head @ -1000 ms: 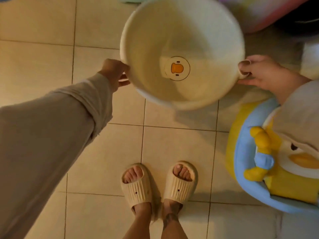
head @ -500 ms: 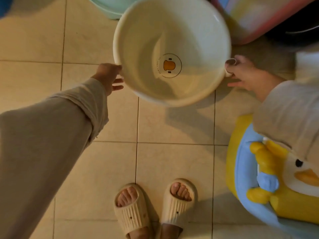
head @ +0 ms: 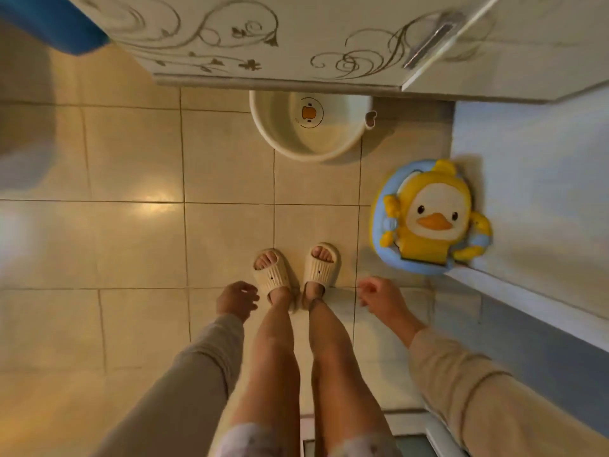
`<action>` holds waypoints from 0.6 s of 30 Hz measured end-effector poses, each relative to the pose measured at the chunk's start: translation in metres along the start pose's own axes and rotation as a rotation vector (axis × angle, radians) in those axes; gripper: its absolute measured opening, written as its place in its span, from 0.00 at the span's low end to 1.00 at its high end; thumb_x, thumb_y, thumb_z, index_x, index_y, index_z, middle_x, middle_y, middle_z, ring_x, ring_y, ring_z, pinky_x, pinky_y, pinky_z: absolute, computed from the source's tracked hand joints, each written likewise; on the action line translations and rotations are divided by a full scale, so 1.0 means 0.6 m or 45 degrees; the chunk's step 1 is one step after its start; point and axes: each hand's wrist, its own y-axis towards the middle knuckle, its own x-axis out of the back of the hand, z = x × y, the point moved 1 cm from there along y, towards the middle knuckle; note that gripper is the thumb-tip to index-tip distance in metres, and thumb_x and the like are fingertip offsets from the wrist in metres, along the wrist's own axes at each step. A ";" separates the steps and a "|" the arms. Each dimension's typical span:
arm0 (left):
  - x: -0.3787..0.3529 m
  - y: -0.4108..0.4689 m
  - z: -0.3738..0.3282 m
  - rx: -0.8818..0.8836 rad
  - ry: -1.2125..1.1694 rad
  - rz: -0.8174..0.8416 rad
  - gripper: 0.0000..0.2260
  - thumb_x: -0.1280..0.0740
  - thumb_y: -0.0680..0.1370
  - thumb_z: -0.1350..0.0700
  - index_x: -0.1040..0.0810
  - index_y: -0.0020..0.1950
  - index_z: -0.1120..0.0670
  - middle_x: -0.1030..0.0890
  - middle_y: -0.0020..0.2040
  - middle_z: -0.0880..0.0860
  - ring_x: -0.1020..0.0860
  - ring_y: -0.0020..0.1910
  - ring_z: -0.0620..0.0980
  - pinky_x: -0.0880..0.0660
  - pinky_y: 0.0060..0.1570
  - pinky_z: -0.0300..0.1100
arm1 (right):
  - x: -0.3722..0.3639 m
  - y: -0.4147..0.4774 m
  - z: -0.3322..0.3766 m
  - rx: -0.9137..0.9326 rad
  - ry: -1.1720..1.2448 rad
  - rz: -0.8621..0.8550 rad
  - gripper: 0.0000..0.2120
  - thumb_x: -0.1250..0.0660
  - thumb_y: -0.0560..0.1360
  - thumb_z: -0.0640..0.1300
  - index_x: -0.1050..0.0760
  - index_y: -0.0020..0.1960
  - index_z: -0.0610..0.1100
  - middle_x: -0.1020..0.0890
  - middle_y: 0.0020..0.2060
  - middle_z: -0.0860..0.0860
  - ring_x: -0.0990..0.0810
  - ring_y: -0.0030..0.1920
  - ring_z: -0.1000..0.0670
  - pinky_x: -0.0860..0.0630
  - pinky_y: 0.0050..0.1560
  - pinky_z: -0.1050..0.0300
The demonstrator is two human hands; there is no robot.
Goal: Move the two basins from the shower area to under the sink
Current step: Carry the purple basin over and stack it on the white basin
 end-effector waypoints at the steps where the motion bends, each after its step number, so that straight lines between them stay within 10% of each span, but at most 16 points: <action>1: 0.010 -0.043 0.030 0.019 0.029 -0.003 0.10 0.40 0.77 0.65 0.21 0.53 0.64 0.19 0.41 0.62 0.22 0.28 0.50 0.30 0.27 0.36 | -0.004 -0.056 -0.011 -0.023 0.051 0.008 0.11 0.38 0.75 0.37 0.22 0.55 0.36 0.17 0.42 0.41 0.20 0.39 0.45 0.26 0.37 0.60; 4: 0.063 -0.152 0.100 0.041 0.151 0.041 0.10 0.39 0.75 0.66 0.20 0.52 0.65 0.16 0.46 0.64 0.24 0.34 0.53 0.32 0.38 0.40 | -0.004 -0.201 -0.030 -0.063 0.102 0.054 0.08 0.38 0.75 0.35 0.22 0.50 0.41 0.19 0.36 0.47 0.21 0.33 0.50 0.24 0.35 0.60; 8: 0.161 -0.239 0.141 0.116 0.160 0.112 0.09 0.40 0.76 0.68 0.23 0.40 0.60 0.21 0.21 0.49 0.25 0.19 0.47 0.33 0.23 0.32 | 0.022 -0.322 -0.023 -0.008 0.075 0.028 0.07 0.38 0.75 0.35 0.23 0.48 0.43 0.19 0.37 0.46 0.19 0.38 0.45 0.21 0.42 0.51; 18: 0.321 -0.332 0.162 -0.099 -0.508 -0.244 0.09 0.40 0.78 0.65 0.23 0.55 0.63 0.21 0.44 0.58 0.25 0.35 0.53 0.30 0.34 0.41 | 0.130 -0.340 0.041 -0.002 -0.043 -0.067 0.10 0.42 0.78 0.33 0.26 0.56 0.33 0.21 0.43 0.39 0.22 0.40 0.42 0.26 0.36 0.56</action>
